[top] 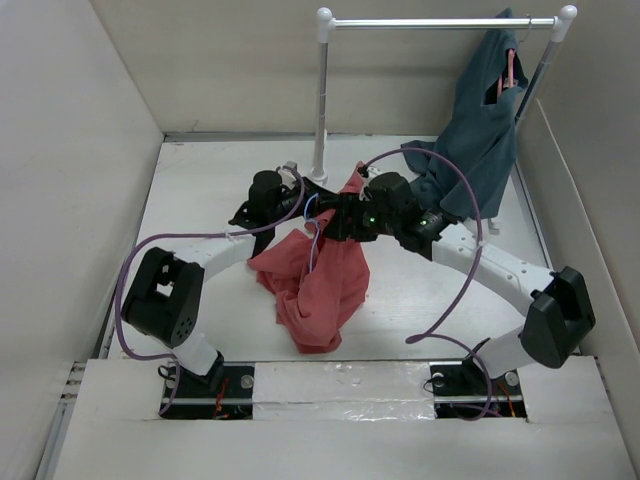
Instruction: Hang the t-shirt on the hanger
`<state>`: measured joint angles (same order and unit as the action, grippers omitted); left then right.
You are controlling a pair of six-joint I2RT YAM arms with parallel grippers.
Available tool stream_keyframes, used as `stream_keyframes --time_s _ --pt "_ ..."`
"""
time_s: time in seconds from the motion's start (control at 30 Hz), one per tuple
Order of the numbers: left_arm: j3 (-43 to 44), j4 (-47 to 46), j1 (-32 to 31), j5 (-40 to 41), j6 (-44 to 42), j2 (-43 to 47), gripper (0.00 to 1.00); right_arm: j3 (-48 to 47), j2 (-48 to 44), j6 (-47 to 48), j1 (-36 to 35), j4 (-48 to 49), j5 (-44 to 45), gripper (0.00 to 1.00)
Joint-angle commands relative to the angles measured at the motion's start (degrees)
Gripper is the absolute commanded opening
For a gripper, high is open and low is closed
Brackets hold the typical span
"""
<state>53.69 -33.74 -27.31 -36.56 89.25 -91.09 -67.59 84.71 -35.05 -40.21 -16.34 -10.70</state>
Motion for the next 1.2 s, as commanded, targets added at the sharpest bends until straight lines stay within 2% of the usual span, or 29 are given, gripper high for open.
stream_keyframes --time_s 0.0,0.13,0.2,0.33,0.37,0.43,0.5,0.57,0.63,0.67,0.77,0.97,1.0,1.03,1.07,1.1,1.17 --pt "0.6 -5.4 -0.4 -2.3 2.8 1.4 0.0 -1.0 -4.5 -0.1 -0.5 1.8 0.9 0.67" --pt "1.5 -7.1 -0.4 -1.9 4.3 0.1 0.0 -4.2 -6.2 3.8 -1.0 -4.0 1.3 0.81" --pt "1.8 -8.4 -0.4 -1.9 5.6 -0.5 0.0 -5.1 -7.0 5.1 -1.8 -8.9 1.8 0.83" --pt "4.0 -10.6 -0.4 -0.8 7.5 -2.0 0.0 -2.6 -11.2 5.1 -5.4 -11.5 6.7 0.83" --pt "4.5 -11.1 -0.4 -0.6 7.8 -2.5 0.0 -2.1 -12.1 4.9 -6.8 -11.6 7.5 0.79" --pt "5.6 -11.5 -0.4 -0.3 8.7 -3.0 0.0 -0.8 -13.5 4.1 -8.3 -10.7 8.9 0.63" --pt "6.1 -12.4 -0.4 0.0 9.3 -3.3 0.0 1.3 -14.0 3.7 -10.3 -8.8 9.6 0.28" --pt "6.4 -13.1 -0.4 0.3 10.1 -3.6 0.0 1.7 -12.1 4.1 -11.5 -8.9 10.0 0.07" --pt "6.6 -13.6 -0.4 0.6 10.9 -3.4 0.0 1.5 -10.3 5.1 -13.4 -9.2 10.1 0.08" --pt "6.6 -13.7 -0.4 0.7 10.9 -3.2 0.0 1.7 -8.8 5.3 -13.9 -8.9 9.6 0.21" --pt "6.3 -13.7 -0.4 0.9 11.0 -2.6 0.0 2.4 -6.8 5.2 -15.2 -6.9 8.2 0.49" --pt "5.0 -13.8 -0.4 1.1 11.1 -1.1 0.0 2.2 -2.8 5.8 -15.2 -4.4 7.8 0.6" --pt "4.8 -13.8 -0.4 1.2 11.1 -1.0 0.0 2.1 -2.4 5.9 -15.2 -3.7 7.4 0.6" --pt "4.7 -13.8 -0.4 1.2 11.0 -0.9 0.0 1.7 -1.7 6.2 -15.2 -3.4 7.0 0.56" --pt "4.6 -13.6 -0.4 1.5 10.9 -0.6 0.0 1.3 -1.5 6.2 -15.9 -3.4 7.2 0.33" --pt "4.5 -13.2 -0.4 1.5 10.5 -0.5 0.0 1.1 -1.3 6.3 -15.9 -3.3 7.5 0.26" --pt "4.0 -13.1 -0.4 1.8 10.3 -0.2 0.0 0.3 -1.6 6.3 -16.4 -3.2 8.7 0.24"
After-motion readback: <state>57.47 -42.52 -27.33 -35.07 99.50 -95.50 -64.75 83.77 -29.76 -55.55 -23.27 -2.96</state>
